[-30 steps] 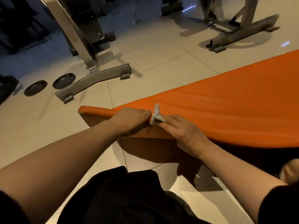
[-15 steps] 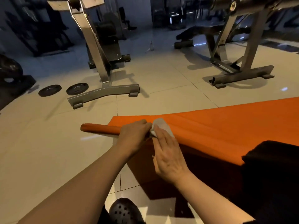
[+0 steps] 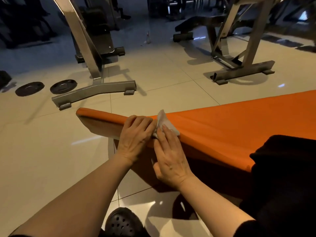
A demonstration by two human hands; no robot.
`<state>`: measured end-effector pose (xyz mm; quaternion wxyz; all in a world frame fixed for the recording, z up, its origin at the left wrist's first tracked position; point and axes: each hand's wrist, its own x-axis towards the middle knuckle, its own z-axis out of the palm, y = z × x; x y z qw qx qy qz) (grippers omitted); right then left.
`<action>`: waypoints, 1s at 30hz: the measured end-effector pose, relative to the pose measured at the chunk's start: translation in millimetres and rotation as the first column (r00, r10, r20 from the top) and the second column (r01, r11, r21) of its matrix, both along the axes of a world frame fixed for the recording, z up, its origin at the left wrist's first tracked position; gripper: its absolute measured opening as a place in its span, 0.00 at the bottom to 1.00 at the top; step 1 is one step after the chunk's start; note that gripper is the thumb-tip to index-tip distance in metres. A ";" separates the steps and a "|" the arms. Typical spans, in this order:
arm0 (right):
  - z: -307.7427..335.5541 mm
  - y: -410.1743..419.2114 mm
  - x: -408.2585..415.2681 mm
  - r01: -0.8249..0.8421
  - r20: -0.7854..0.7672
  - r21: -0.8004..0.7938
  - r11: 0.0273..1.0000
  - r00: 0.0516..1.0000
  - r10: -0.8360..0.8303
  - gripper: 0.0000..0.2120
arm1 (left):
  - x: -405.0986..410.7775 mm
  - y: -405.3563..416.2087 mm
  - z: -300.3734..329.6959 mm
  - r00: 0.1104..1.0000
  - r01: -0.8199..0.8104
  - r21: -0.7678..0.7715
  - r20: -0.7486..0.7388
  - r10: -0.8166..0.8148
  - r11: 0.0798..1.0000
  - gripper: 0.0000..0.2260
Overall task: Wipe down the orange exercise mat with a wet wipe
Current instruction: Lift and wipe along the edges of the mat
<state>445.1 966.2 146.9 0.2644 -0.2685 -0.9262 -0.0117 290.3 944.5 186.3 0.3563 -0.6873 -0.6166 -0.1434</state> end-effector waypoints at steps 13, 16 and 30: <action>-17.4 11.6 11.8 0.146 0.018 -0.126 0.981 0.989 -0.145 0.41 | 0.7 24.7 1.4 0.998 -0.043 -0.137 0.044 0.049 0.990 0.20; -18.4 16.7 22.0 0.182 0.038 -0.108 0.977 0.983 -0.179 0.37 | 2.0 31.2 3.0 1.000 -0.006 -0.146 0.025 0.010 0.989 0.22; -43.3 32.2 47.6 0.281 0.119 -0.126 0.952 0.956 -0.266 0.38 | -2.0 57.7 -29.4 0.958 0.261 -0.254 -0.048 -0.281 0.931 0.25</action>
